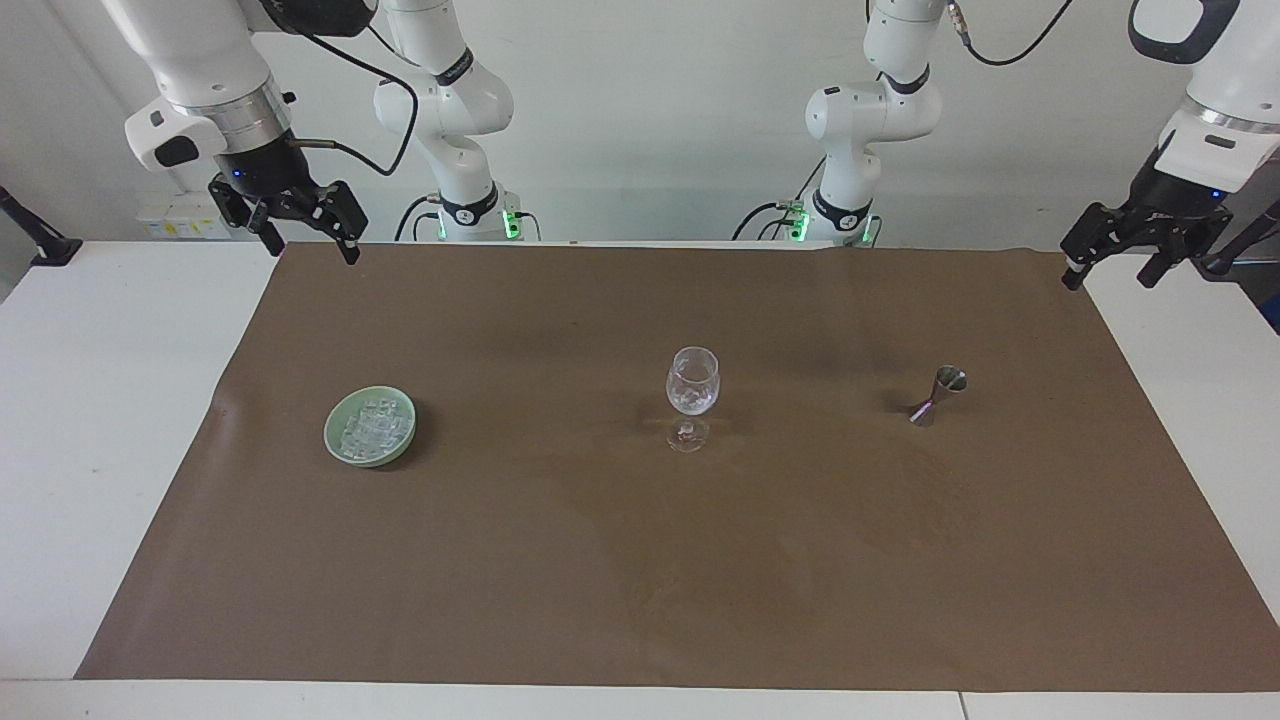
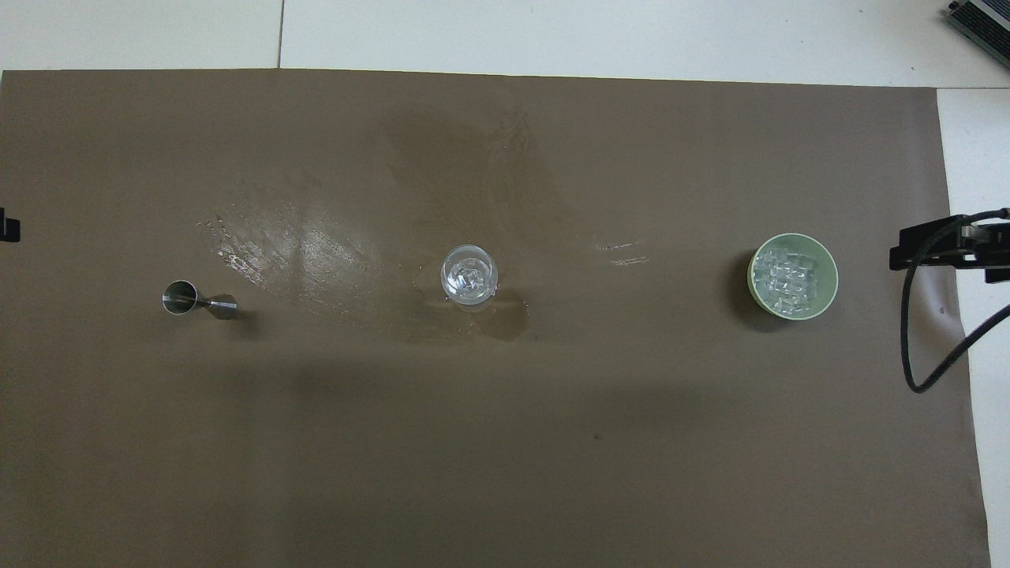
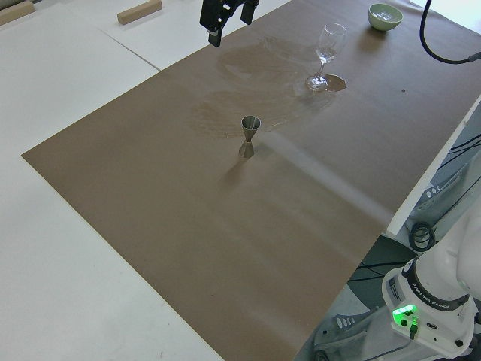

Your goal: Pour wine and add ice with both arms

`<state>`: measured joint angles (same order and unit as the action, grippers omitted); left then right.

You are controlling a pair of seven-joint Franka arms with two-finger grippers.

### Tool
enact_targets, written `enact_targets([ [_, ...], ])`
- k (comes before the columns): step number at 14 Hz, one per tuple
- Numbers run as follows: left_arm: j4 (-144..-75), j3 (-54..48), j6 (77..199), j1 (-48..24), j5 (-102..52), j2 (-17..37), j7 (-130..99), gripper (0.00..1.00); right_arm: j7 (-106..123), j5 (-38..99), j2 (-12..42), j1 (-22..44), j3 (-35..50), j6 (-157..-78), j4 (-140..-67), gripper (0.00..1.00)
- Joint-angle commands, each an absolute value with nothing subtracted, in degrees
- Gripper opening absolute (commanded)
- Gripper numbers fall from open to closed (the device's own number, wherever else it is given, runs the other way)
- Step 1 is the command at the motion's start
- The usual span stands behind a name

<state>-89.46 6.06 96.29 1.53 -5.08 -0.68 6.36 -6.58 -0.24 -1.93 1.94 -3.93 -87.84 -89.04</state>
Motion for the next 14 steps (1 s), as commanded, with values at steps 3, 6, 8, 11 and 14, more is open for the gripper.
enact_targets([
  [3,-98.6,7.0,95.5,0.7,-5.3,-5.0,5.5,1.0,-5.4,0.3,-2.3,1.8,-3.7,-87.3,-89.3,1.0],
  [6,-99.7,4.8,95.4,0.5,-2.6,-5.7,5.5,1.0,-5.4,0.3,-2.3,1.8,-3.7,-87.3,-89.3,1.0],
  [8,-99.7,4.7,95.5,0.5,-2.6,-5.7,5.4,1.0,-5.4,0.3,-2.3,1.8,-3.7,-87.3,-89.3,1.0],
  [11,-99.7,4.2,95.2,0.5,-2.6,-5.7,5.4,1.0,-5.4,0.3,-2.3,1.8,-3.7,-87.3,-89.3,1.0],
  [14,-99.8,4.2,95.3,0.6,-2.6,-5.7,5.3,1.0,-5.4,0.3,-2.3,1.8,-3.7,-87.3,-89.3,1.0],
])
